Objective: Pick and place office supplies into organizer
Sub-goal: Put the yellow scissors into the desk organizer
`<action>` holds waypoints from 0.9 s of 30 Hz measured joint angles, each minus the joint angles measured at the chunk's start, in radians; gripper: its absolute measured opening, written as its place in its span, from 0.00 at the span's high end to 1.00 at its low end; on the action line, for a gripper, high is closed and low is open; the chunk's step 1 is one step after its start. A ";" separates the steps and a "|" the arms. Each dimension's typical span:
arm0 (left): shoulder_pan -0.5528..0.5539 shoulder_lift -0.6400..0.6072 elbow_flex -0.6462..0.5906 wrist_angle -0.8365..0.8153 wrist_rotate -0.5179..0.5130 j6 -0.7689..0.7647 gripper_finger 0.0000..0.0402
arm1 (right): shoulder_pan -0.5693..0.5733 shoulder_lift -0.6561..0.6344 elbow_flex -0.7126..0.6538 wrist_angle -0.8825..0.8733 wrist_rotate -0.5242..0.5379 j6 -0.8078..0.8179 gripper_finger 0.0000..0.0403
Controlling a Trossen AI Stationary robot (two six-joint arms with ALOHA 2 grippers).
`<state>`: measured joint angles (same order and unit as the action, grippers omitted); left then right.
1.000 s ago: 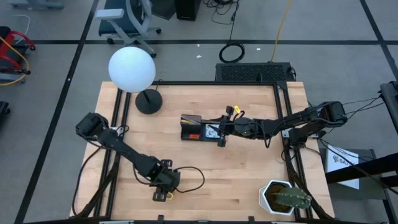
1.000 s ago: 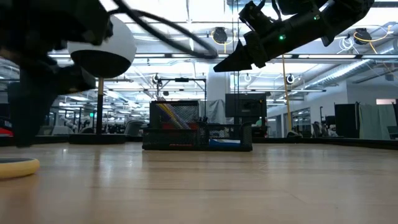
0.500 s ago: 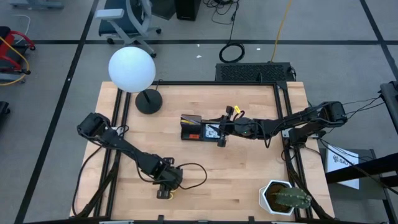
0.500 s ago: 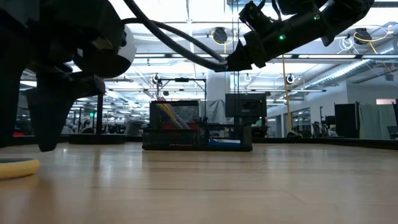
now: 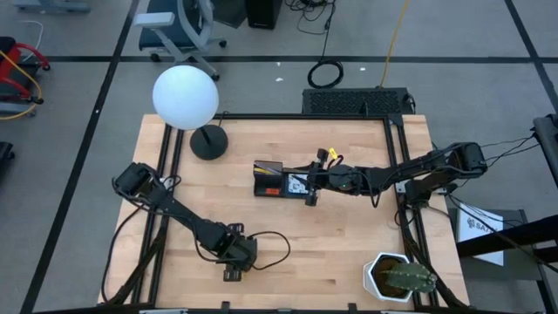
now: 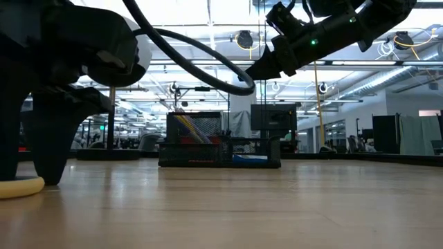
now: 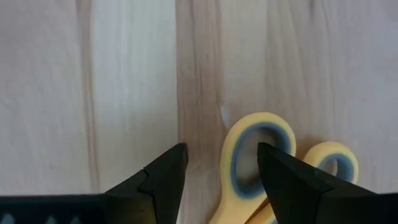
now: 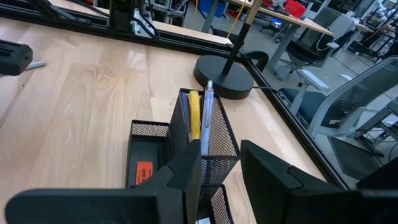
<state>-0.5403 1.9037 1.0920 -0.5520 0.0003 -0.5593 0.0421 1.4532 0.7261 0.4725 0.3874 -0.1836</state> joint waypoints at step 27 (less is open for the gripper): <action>0.021 -0.013 -0.008 -0.021 -0.006 0.004 0.96 | 0.000 0.000 0.000 -0.007 0.000 0.000 0.74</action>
<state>-0.5192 1.8904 1.0843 -0.5728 -0.0053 -0.5555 0.0418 1.4532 0.7261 0.4652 0.3874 -0.1833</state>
